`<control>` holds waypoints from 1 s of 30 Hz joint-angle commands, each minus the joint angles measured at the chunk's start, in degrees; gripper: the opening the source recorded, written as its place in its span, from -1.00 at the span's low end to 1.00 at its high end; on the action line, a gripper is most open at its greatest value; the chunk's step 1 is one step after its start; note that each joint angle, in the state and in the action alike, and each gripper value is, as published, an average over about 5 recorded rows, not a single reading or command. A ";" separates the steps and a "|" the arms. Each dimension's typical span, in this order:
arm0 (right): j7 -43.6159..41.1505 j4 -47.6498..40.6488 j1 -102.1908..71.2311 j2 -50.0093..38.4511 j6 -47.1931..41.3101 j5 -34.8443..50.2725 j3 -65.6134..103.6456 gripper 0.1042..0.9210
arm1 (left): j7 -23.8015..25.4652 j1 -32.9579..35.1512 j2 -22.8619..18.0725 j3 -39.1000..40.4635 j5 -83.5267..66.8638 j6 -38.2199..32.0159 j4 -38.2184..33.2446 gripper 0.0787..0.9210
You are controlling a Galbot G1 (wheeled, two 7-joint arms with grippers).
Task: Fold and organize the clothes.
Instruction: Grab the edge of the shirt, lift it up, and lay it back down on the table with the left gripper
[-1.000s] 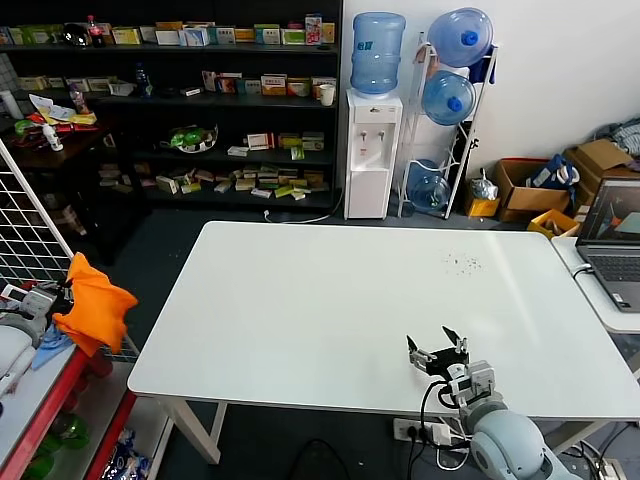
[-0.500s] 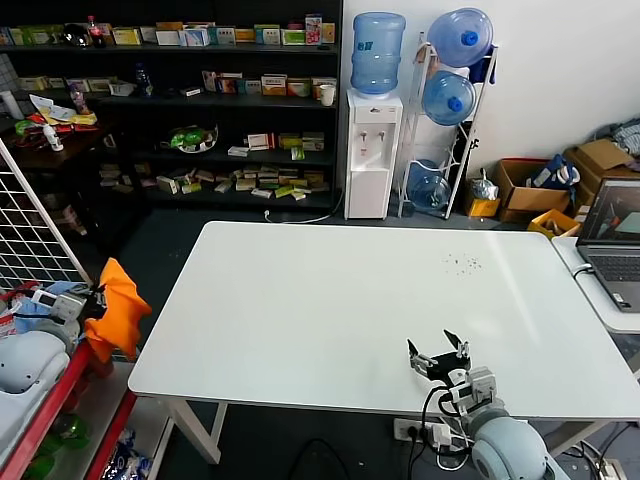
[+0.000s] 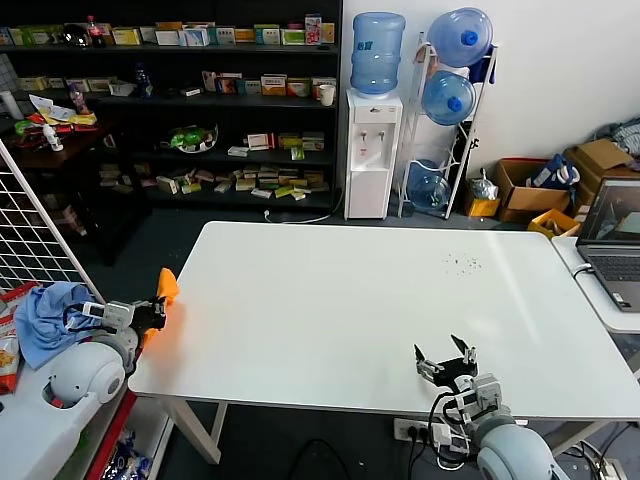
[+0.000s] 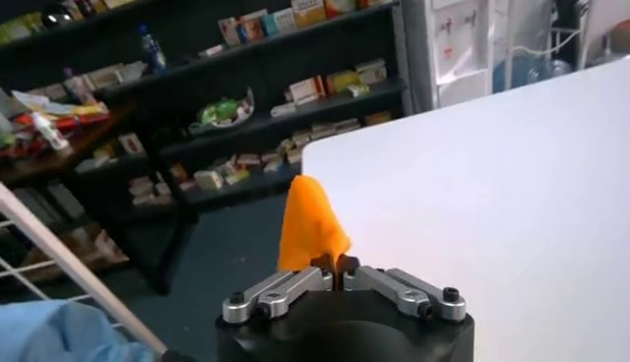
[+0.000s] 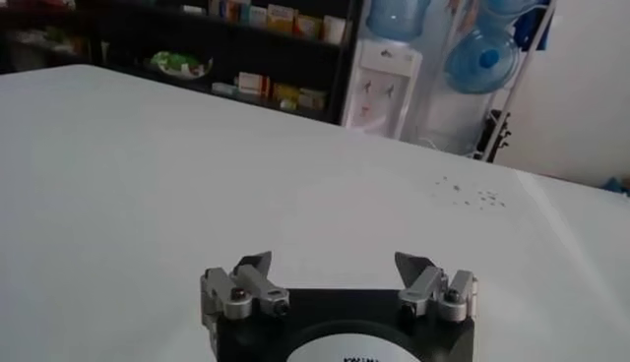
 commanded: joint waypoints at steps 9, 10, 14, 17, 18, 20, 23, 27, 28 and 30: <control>-0.11 0.31 -2.42 -1.60 0.89 -1.33 2.35 0.76 | -5.83 -0.53 -31.25 7.30 4.67 -2.54 1.09 -0.93; -0.12 0.44 -2.58 -1.95 0.97 -1.27 2.58 0.76 | -5.80 -0.82 -33.63 7.85 6.17 -3.10 2.31 -0.93; -0.11 0.62 -2.72 -2.64 1.07 -1.11 3.07 0.76 | -5.50 -2.22 -41.32 9.86 11.45 -5.37 6.69 -0.93; -0.11 0.15 -2.65 -2.77 1.19 -1.03 3.27 0.76 | -5.26 -3.11 -45.49 11.64 13.96 -6.78 9.45 -0.93; -0.16 -0.05 -2.66 -2.81 1.32 -1.00 3.41 0.76 | -5.30 -3.37 -46.61 12.26 14.40 -7.16 10.26 -0.93; -0.42 -0.55 -2.70 -2.94 1.87 -0.72 3.91 0.76 | -5.49 -3.90 -48.84 13.65 15.23 -8.13 11.86 -0.93; -1.05 -1.49 -2.79 -3.24 3.14 0.20 5.09 0.76 | -5.84 -4.71 -52.20 15.33 16.27 -9.62 14.14 -0.93; -1.42 -2.63 -3.01 -3.68 4.61 2.24 6.76 0.76 | -6.09 -5.79 -55.01 16.62 17.68 -11.36 17.49 -0.93; -1.41 -2.81 -3.07 -3.77 4.75 2.72 7.08 0.76 | -6.16 -5.98 -55.04 16.81 17.91 -11.84 18.34 -0.93; -1.40 -3.09 -3.13 -3.93 4.84 3.44 7.61 0.76 | -6.27 -6.22 -55.04 17.16 18.02 -13.32 19.83 -0.93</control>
